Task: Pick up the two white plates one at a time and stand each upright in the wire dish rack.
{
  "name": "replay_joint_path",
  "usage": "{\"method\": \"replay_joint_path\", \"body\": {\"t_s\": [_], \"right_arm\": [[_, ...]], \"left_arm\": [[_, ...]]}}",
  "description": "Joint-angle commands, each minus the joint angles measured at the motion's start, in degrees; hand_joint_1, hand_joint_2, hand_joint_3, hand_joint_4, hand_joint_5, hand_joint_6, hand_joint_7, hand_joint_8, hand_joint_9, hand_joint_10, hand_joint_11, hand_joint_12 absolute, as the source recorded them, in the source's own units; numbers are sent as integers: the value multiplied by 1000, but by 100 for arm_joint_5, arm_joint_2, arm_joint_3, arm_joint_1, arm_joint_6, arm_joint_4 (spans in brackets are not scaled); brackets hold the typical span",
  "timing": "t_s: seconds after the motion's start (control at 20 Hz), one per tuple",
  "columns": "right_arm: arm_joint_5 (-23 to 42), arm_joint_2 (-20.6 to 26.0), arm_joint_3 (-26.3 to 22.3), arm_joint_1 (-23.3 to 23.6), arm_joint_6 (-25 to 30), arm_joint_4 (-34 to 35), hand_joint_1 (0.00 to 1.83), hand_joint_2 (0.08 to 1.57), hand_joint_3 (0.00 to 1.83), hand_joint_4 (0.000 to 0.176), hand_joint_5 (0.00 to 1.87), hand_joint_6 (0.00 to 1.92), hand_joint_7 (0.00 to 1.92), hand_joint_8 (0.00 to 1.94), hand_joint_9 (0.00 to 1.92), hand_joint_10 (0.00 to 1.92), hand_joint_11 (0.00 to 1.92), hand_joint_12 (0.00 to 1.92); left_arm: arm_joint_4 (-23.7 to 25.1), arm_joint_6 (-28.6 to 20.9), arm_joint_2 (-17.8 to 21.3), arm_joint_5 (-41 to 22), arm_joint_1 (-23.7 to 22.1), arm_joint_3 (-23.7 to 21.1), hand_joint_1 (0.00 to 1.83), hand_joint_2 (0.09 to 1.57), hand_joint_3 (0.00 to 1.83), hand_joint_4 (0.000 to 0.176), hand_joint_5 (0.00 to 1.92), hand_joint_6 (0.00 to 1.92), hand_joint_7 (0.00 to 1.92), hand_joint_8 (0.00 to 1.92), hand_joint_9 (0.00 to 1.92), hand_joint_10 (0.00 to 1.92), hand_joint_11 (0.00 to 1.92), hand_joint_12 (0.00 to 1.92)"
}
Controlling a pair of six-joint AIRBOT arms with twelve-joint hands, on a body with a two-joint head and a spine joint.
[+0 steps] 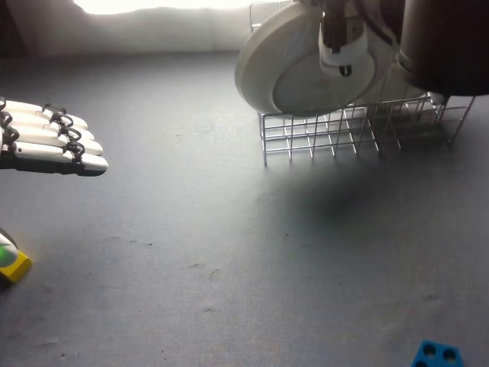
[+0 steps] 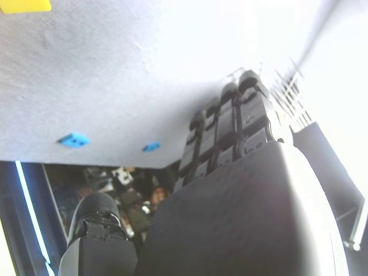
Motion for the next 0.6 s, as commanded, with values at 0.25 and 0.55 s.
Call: {"method": "replay_joint_path", "body": {"t_s": [0.25, 0.55], "right_arm": [[-244, -104, 233, -101, -67, -728, 1386, 1062, 0, 0, 1051, 889, 1125, 671, 997, 1011, 822, 1067], [-394, -226, 433, -367, -46, -1049, 1386, 1064, 0, 0, 1043, 898, 1144, 665, 975, 1025, 780, 1094]], "left_arm": [[-401, 3, 10, -176, -25, 34, 0, 1041, 1, 0, 0, 0, 0, 0, 0, 0, 0, 0], [-401, 3, 4, -176, -25, 30, 0, 1040, 0, 0, 0, 0, 0, 0, 0, 0, 0, 0]]}}
